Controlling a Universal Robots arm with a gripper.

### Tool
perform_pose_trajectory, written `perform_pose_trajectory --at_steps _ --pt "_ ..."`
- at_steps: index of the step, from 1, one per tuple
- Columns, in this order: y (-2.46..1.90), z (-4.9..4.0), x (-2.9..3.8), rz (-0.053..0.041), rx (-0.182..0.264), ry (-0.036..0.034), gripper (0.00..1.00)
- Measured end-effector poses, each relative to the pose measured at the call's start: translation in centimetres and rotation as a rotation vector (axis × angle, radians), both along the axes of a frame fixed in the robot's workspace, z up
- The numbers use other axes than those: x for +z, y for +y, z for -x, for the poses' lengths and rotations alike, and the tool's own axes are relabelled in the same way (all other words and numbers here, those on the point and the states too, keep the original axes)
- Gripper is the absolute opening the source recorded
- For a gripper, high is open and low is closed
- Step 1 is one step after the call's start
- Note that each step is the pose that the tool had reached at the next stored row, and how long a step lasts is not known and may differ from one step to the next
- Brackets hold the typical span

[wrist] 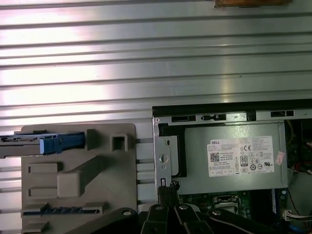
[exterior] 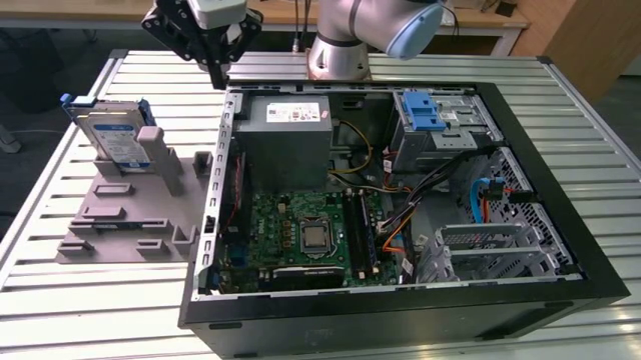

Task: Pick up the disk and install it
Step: 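Reach for the disk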

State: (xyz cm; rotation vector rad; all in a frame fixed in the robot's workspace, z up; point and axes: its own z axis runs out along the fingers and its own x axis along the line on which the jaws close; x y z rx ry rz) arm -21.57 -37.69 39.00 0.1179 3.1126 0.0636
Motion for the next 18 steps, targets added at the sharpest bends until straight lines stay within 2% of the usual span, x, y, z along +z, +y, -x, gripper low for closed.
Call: perform_pose_trajectory --at_steps 12,18 --pt "0.47 1.89 -0.11 0.0007 0.000 -0.0001 0.11" --pt "0.48 1.94 -0.12 0.0016 0.000 0.0006 0.11"
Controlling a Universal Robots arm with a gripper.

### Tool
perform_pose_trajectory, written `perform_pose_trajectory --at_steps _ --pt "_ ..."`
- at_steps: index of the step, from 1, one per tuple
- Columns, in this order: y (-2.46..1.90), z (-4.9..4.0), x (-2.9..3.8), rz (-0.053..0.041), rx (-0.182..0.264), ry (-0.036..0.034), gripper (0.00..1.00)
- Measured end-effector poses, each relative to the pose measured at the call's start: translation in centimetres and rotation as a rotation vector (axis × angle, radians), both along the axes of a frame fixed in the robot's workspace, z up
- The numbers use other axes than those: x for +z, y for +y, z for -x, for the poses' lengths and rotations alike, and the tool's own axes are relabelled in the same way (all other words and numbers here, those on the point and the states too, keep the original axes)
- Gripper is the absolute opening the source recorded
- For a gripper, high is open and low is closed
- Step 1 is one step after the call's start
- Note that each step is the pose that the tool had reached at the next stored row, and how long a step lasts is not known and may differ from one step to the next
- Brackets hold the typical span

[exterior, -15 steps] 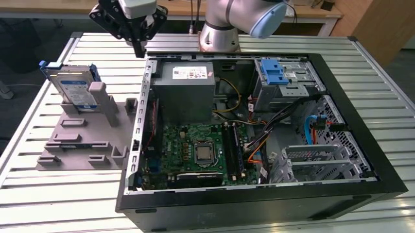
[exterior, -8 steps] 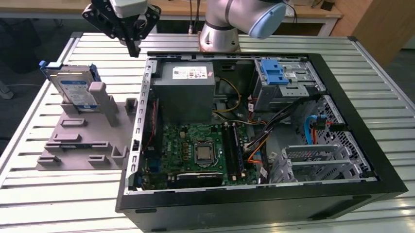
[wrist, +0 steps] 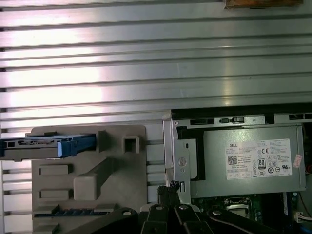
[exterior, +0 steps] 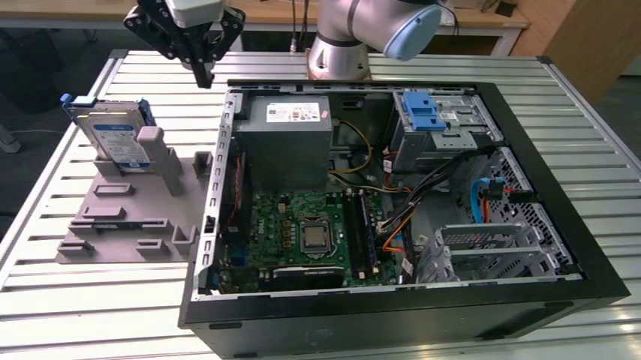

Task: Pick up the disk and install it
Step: 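Reach for the disk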

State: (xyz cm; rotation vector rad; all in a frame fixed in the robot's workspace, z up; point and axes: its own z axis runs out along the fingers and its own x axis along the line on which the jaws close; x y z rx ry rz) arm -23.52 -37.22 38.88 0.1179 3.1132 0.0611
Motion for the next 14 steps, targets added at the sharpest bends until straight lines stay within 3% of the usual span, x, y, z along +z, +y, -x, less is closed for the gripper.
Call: perform_pose_trajectory --at_steps 14 --pt "0.09 0.90 -0.02 0.0017 0.000 0.0000 0.11"
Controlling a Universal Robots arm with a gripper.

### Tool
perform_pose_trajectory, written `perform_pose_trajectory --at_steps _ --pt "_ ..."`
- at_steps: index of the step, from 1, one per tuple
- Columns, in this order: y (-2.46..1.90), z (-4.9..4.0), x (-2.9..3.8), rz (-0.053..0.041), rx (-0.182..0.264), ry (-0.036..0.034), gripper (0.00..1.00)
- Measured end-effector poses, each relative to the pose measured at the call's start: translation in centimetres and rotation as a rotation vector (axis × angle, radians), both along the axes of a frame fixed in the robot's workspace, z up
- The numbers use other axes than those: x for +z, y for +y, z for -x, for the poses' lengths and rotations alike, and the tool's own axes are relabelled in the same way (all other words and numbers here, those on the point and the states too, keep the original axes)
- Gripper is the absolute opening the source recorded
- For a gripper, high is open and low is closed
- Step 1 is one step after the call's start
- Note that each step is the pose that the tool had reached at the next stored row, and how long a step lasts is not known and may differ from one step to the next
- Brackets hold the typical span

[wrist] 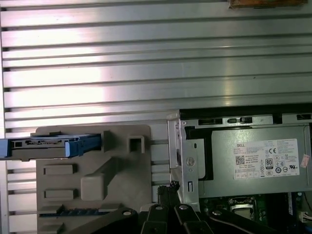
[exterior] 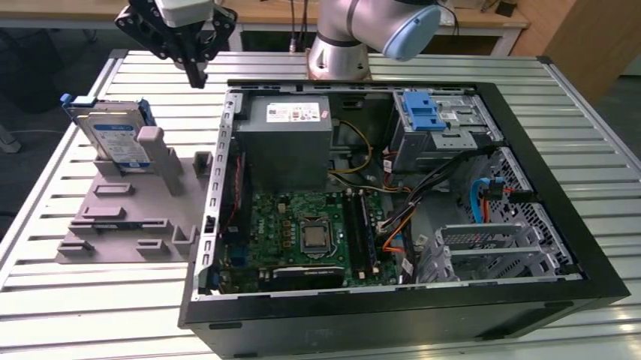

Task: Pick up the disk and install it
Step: 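Reach for the disk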

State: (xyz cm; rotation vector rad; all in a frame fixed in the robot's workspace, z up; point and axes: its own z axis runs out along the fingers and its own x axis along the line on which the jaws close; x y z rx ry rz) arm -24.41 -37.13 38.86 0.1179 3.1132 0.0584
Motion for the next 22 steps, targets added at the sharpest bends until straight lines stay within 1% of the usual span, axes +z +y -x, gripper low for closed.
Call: perform_pose_trajectory --at_steps 22 --pt "0.15 1.40 -0.08 0.0031 0.000 0.0001 0.11"
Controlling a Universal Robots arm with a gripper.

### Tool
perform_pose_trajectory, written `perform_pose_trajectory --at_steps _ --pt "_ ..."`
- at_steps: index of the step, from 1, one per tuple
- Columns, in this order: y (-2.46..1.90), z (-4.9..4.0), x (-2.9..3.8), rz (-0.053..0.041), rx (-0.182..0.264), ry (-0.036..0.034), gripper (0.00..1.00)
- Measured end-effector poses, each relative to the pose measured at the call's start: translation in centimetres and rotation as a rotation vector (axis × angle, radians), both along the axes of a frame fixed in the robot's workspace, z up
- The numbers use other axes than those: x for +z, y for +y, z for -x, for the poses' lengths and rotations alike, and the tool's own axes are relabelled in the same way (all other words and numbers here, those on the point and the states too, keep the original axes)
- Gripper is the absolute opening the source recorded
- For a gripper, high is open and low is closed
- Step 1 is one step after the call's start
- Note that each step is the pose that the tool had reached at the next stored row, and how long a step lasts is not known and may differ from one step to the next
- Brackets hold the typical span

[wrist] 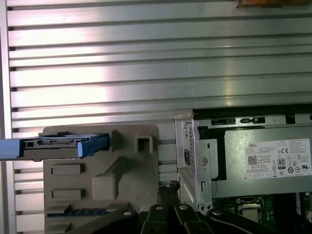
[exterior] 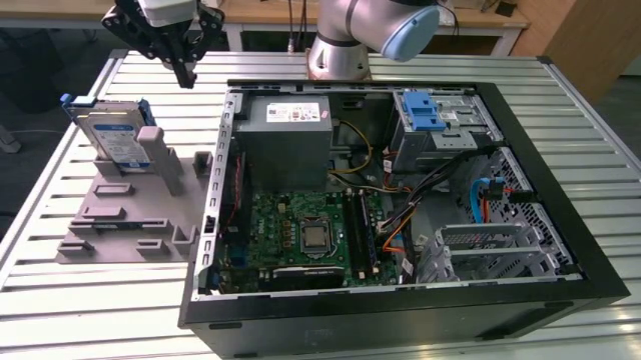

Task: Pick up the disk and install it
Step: 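Reach for the disk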

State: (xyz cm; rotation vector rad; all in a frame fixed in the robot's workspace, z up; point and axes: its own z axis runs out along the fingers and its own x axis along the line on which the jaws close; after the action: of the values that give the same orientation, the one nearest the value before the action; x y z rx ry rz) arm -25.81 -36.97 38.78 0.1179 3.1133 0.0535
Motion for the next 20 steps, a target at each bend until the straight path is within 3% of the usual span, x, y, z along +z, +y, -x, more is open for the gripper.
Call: perform_pose_trajectory --at_steps 20 --pt "0.19 1.44 -0.10 0.0012 0.000 0.0004 0.11"
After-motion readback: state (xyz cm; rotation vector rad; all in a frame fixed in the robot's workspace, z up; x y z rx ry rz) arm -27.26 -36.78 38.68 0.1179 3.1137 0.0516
